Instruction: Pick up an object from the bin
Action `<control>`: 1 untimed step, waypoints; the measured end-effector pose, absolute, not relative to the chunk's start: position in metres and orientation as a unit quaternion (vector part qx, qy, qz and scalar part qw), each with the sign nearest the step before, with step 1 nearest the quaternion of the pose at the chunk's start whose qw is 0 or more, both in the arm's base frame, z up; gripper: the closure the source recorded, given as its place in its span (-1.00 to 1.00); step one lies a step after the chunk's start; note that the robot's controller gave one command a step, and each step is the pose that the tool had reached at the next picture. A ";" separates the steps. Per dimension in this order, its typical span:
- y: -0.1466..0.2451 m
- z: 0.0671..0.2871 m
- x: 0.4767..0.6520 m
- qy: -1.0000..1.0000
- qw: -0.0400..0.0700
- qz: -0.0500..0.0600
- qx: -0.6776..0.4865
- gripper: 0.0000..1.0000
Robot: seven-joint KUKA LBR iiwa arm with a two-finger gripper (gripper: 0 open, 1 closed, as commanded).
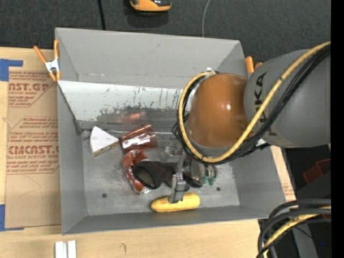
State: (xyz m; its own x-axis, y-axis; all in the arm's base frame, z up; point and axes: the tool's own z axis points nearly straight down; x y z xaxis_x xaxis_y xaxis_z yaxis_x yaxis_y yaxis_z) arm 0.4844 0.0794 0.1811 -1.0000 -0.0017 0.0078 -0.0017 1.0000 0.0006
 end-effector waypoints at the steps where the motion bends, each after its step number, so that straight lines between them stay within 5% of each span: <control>1: 0.079 0.184 0.485 -1.000 0.002 0.000 0.001 -1.00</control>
Offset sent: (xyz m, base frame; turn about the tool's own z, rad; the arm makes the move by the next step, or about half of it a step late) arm 0.0269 -0.0166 0.0573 0.0058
